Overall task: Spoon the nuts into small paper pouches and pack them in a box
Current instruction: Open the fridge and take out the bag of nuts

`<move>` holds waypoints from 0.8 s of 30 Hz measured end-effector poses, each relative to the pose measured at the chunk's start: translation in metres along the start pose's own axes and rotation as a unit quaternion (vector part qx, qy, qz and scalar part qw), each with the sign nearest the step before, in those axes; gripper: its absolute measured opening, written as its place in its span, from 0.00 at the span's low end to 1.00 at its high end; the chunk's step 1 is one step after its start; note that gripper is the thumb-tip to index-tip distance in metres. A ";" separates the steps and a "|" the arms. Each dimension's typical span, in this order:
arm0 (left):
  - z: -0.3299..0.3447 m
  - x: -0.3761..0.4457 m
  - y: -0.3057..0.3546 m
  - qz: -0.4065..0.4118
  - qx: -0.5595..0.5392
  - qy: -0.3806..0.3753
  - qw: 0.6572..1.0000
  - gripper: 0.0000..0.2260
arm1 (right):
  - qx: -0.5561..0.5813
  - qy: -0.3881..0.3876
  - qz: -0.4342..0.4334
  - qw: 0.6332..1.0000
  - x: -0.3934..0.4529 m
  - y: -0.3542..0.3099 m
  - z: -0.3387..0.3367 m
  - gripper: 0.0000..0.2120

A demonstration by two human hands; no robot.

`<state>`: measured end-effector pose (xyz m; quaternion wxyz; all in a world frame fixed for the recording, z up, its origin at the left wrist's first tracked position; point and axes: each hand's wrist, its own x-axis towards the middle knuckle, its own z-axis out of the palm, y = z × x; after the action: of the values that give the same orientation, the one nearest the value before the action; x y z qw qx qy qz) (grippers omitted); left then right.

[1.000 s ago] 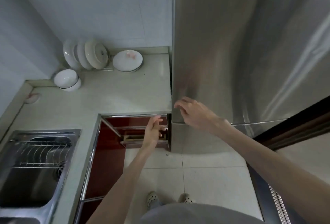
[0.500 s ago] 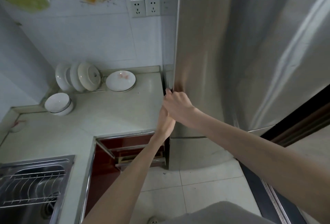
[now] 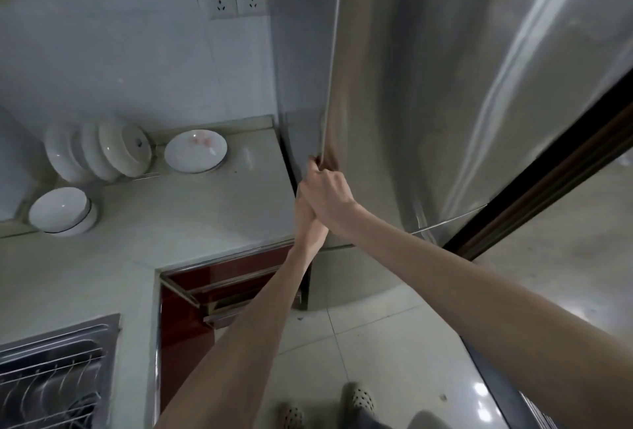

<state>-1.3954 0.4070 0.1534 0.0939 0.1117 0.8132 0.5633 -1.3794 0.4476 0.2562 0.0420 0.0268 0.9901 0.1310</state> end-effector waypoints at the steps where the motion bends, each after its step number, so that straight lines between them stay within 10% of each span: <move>1: -0.001 -0.001 -0.002 -0.002 0.002 -0.012 1.000 0.13 | -0.001 -0.001 0.006 1.000 0.000 -0.001 0.000 0.18; 24: 0.039 -0.129 -0.013 0.013 -0.045 -0.019 0.999 0.08 | 0.119 0.051 0.029 0.991 -0.143 0.004 0.018 0.10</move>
<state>-1.2618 0.4003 0.1308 0.1067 0.1286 0.7835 0.5986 -1.2351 0.4472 0.2507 -0.0160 0.0540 0.9983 0.0150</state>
